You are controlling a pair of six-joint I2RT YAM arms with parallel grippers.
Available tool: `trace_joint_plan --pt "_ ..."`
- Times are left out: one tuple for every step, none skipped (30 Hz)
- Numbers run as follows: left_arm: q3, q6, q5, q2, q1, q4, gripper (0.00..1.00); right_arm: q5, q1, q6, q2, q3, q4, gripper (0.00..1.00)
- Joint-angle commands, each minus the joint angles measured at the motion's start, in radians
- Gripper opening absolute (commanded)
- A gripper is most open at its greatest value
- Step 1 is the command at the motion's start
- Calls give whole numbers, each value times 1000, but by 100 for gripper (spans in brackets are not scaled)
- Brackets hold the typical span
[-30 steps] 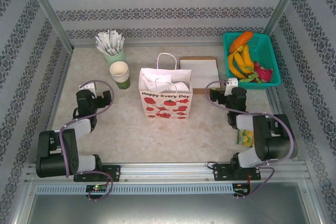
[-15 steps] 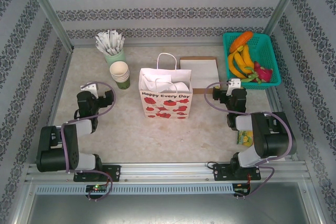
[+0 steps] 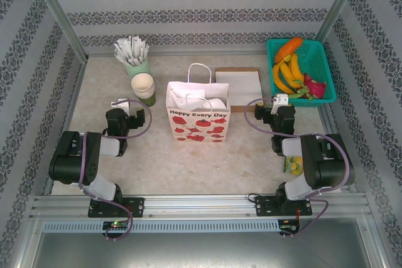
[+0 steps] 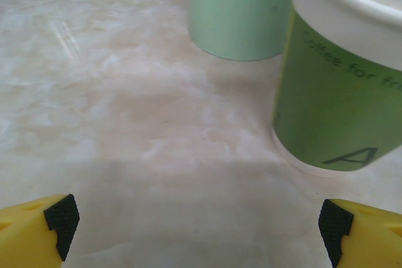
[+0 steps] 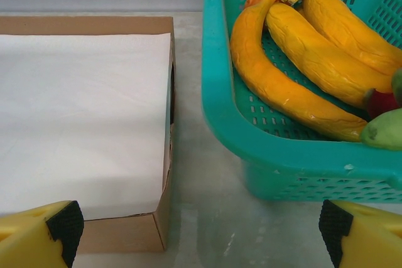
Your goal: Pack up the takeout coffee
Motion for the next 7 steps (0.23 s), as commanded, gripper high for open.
trace_joint_plan --pt "11 0 -65 -12 -14 45 100 -9 -1 11 2 22 23 98" --pt "9 0 -66 -9 -14 51 100 -20 -7 13 2 21 20 98" --pt "13 -2 -65 -12 -14 39 100 -19 -7 11 1 21 20 98" --pt "9 0 -65 -8 -14 54 100 -21 -6 10 1 22 21 98" --pt "11 -1 -65 -11 -13 40 100 -18 -5 9 0 18 25 98" --pt "10 0 -65 -10 -13 50 100 -14 -3 6 -3 17 24 98" --pt "10 0 -65 -11 -13 46 100 -12 0 6 -4 17 25 98"
